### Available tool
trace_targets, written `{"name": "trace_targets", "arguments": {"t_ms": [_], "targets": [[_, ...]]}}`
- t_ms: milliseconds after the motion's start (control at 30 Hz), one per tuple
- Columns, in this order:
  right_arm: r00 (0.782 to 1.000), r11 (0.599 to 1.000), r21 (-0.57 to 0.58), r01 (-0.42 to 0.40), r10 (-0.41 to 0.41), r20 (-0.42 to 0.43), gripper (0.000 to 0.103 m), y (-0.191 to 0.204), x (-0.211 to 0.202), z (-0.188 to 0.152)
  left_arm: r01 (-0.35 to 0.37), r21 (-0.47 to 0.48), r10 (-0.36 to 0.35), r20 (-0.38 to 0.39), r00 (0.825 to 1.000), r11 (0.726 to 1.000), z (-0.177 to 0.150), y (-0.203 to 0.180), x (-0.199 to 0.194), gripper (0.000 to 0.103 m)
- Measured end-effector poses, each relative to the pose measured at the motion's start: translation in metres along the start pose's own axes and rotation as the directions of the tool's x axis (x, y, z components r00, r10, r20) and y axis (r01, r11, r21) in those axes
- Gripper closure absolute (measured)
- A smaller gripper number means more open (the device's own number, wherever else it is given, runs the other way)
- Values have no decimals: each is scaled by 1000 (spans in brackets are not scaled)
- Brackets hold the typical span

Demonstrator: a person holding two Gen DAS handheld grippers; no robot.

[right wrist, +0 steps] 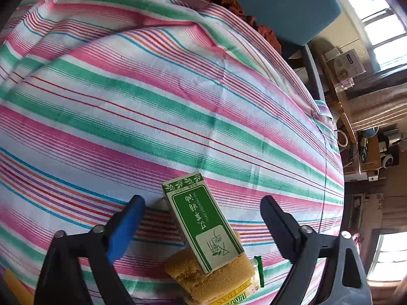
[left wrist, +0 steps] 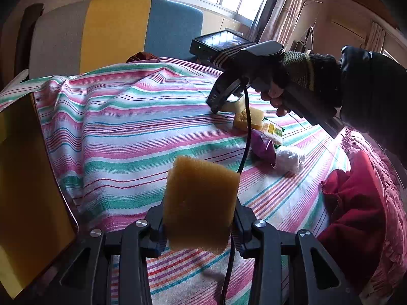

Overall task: Organize objects
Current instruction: 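Lift the yellow sponge with the left gripper while the right grasps the green-white box, then lower the yellow sponge into the gold box and open the left gripper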

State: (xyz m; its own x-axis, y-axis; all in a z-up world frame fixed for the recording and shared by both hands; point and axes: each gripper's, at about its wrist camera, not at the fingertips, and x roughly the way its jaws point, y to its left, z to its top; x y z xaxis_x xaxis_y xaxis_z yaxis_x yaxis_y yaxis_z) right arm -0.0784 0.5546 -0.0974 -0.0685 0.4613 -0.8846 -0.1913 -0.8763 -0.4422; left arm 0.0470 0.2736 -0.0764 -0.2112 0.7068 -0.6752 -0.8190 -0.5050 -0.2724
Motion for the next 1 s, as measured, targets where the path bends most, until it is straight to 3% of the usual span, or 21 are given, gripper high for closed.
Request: {"name": "trace_targets", "arguments": {"t_ms": [33,67,233,367,533,700,1000], "targets": [[999,1000,11,-24,24,-30,67,-1,4,-2,2,-4,-2,0,1000,1000,0,0,0,63],[997,998,17,-62,63,-42,72,-1,4,-3,2,-4,-2,0,1000,1000,0,0,0,63],[988,989,41,-142,139,75,72,-4,-31,-20,-10,-2,10,4,1000,1000,1,-2,-2,63],[943,949,82,-303,287,171,72,-1,-59,-41,-26,-1,26,14,1000,1000,1,-4,-10,63],[883,891,106,-441,410,228,72,34,-66,-72,-30,13,30,29,999,999,4,-8,-30,63],[858,871,101,-481,444,258,72,60,-59,-95,-35,6,35,67,997,999,10,-6,-65,63],[831,854,81,-514,473,293,71,59,-46,-99,-132,-161,144,62,988,978,23,40,-105,63]]}}
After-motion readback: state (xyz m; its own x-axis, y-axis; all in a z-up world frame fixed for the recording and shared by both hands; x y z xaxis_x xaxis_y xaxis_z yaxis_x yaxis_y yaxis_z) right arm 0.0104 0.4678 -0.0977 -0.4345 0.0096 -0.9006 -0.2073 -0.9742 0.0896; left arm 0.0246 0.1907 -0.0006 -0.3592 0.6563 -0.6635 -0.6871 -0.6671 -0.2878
